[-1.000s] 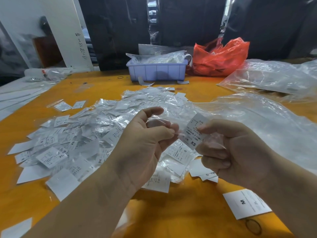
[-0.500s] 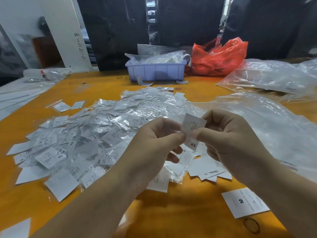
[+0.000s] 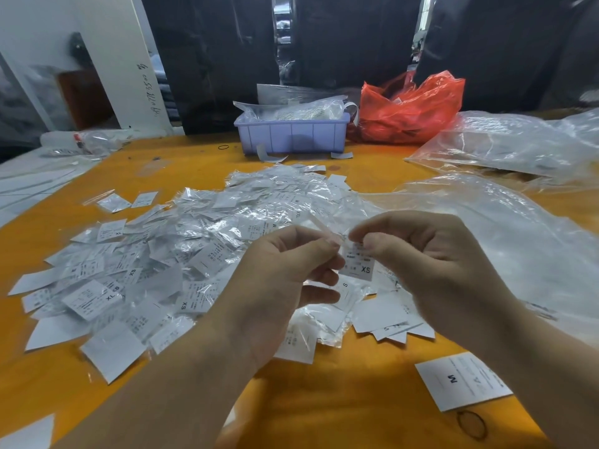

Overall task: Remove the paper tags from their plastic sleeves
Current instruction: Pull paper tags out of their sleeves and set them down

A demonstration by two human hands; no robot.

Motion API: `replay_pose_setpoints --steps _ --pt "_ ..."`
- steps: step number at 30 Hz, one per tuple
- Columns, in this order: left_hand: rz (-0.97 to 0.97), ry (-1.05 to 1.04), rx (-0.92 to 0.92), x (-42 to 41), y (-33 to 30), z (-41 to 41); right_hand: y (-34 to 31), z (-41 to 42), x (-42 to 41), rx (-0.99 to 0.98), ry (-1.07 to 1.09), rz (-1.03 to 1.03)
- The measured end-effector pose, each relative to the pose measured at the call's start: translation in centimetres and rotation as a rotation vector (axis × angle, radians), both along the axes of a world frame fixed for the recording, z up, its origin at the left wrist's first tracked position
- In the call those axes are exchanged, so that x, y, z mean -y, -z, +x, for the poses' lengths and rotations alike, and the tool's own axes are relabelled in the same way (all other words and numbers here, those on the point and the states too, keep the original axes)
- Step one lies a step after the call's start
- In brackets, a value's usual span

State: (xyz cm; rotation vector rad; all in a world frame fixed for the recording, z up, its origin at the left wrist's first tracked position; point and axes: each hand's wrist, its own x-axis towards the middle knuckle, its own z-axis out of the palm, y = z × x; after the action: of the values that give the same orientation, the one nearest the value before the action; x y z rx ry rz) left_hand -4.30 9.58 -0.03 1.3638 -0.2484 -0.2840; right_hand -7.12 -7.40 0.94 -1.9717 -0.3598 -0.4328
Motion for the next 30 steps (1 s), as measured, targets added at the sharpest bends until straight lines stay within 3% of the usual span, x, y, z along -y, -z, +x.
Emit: replay_pose_setpoints --steps 4,9,15,20,26,30 --pt "0.065 0.035 0.025 0.0 -0.1 -0.3 0.1 0.0 0.0 0.002 -0.027 -0.085" --pt "0.183 0.036 0.053 -0.1 -0.1 -0.3 0.1 0.4 0.5 -0.083 -0.028 -0.039" --pt "0.221 -0.026 0.025 0.0 0.0 -0.2 0.2 0.0 -0.2 -0.092 -0.02 -0.133" --pt "0.226 0.034 -0.03 -0.4 -0.3 0.0 0.3 0.6 0.4 -0.173 0.012 -0.078" --pt "0.424 0.023 0.159 -1.0 -0.9 0.1 0.0 0.4 0.3 -0.227 -0.048 -0.102" --pt "0.425 -0.017 0.232 -1.0 -0.7 -0.1 -0.4 0.2 0.3 -0.256 -0.105 -0.148"
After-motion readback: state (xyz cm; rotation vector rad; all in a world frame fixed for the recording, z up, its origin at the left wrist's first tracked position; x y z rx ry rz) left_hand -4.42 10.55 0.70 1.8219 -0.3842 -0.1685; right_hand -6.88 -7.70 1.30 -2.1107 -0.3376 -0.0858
